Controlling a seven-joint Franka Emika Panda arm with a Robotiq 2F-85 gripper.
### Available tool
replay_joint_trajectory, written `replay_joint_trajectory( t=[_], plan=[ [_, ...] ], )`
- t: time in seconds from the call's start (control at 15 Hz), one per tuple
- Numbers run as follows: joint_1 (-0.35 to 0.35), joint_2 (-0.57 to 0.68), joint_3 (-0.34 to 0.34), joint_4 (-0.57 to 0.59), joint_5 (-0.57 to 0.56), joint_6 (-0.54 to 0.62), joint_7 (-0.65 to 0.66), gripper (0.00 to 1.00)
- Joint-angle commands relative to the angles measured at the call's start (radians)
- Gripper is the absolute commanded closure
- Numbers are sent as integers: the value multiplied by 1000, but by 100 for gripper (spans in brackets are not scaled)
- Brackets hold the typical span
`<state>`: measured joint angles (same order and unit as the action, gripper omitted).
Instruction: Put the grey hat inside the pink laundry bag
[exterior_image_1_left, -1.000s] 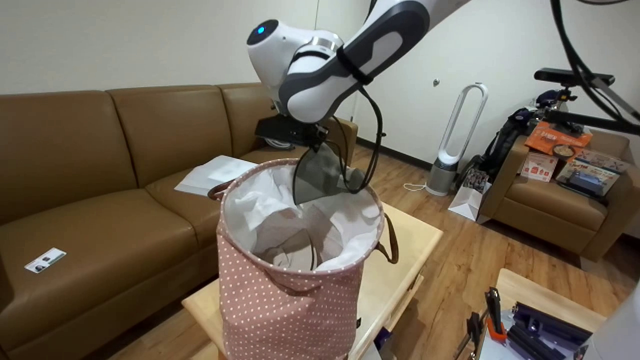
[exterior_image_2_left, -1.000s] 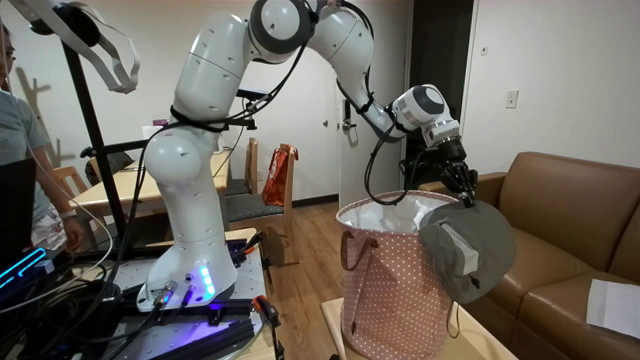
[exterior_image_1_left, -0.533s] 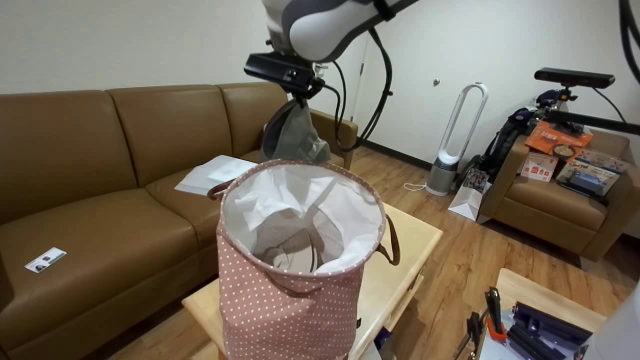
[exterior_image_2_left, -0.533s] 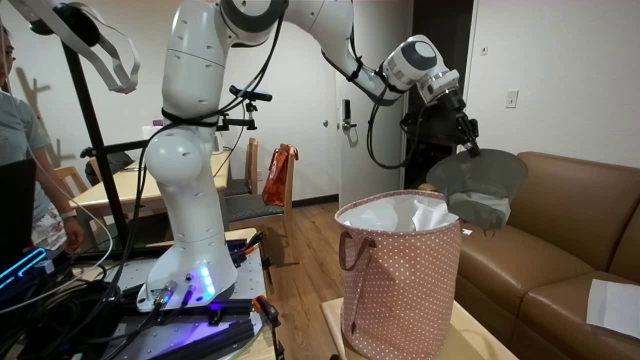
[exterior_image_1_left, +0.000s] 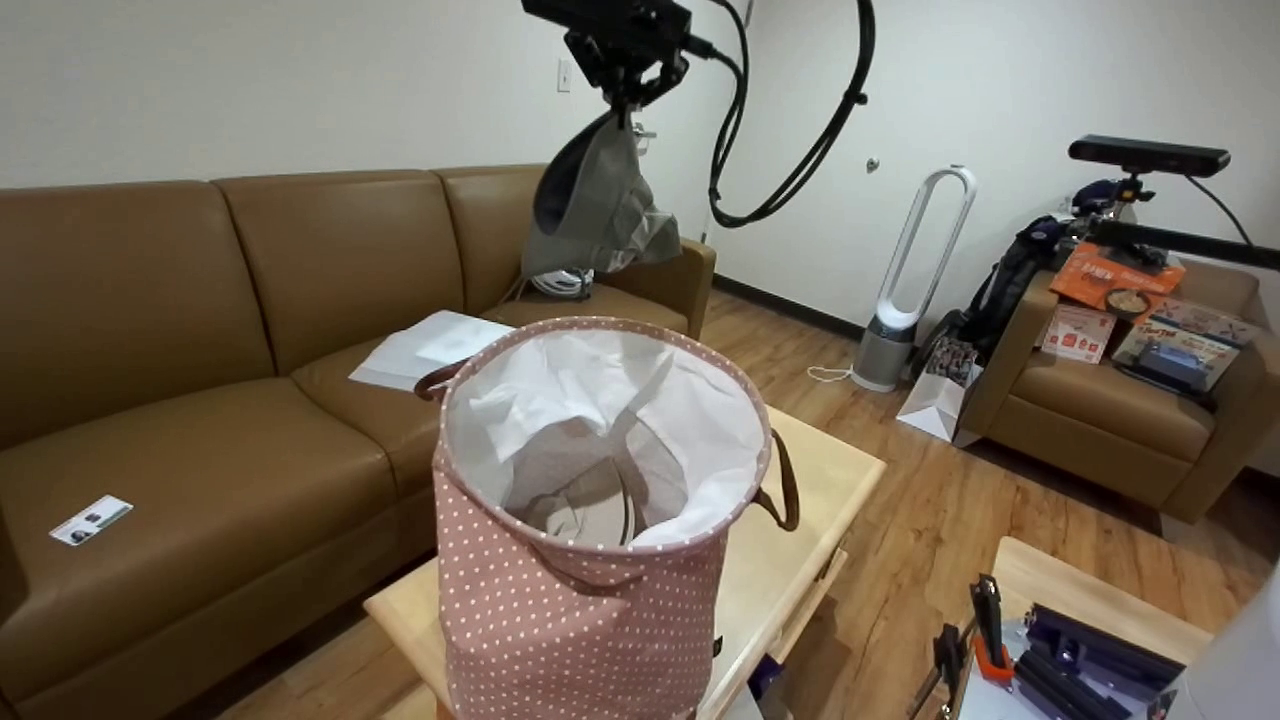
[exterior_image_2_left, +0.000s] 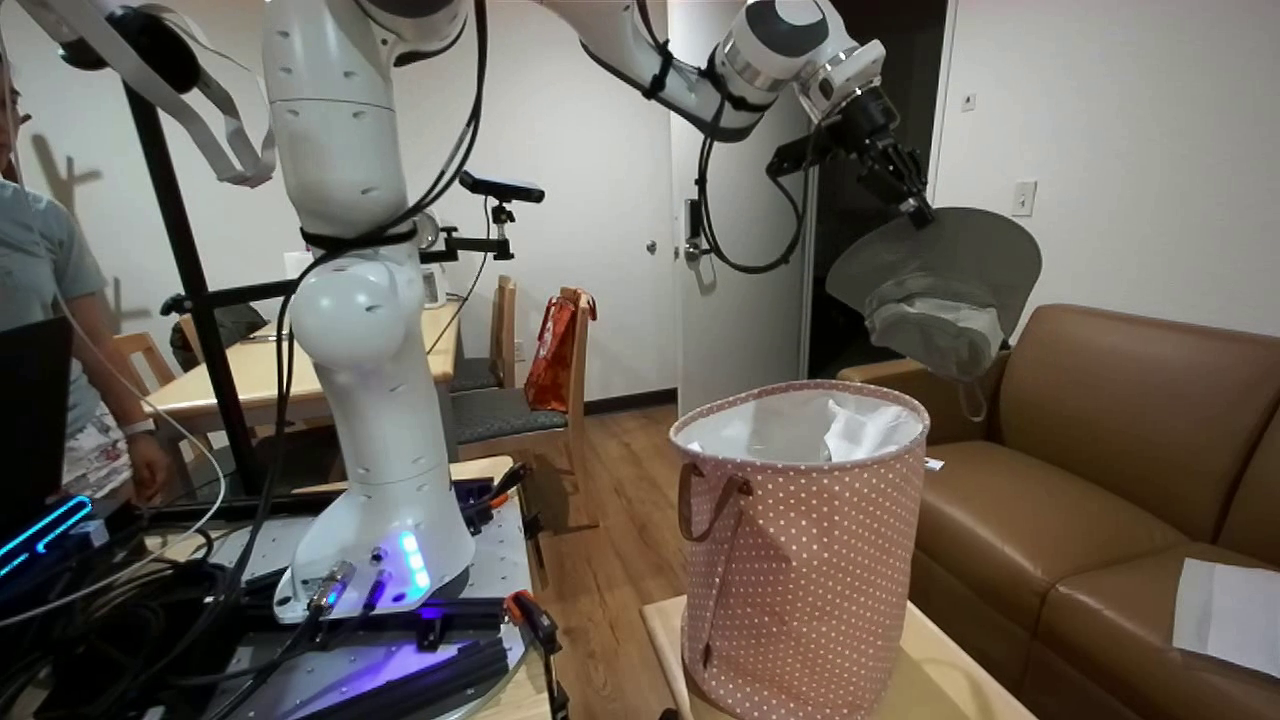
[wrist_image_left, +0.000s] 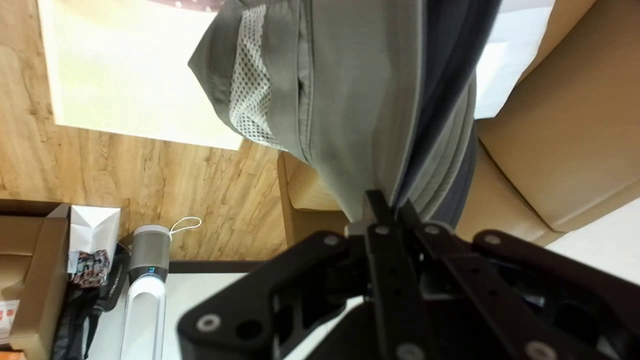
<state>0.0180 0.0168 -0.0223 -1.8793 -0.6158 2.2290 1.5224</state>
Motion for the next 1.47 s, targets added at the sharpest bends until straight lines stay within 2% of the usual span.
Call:
replay_joint_trajectory(
  t=[0.0,0.2,0.53,0.87,0.93,1.13,1.4],
  plan=[
    [3,-130,22,-138,135,56,-138,99],
    [9,-193,44,-228,251,27,-245,99],
    [-1,-283,46,-400,355,-7,-396,99],
    [-28,-291,52,-584,358,-21,-432,99],
    [-34,-281,57,-624,342,15,-407,99],
    [-39,-232,63,-725,348,261,-354,99],
    [-49,-126,89,-780,324,566,-316,99]
  ],
)
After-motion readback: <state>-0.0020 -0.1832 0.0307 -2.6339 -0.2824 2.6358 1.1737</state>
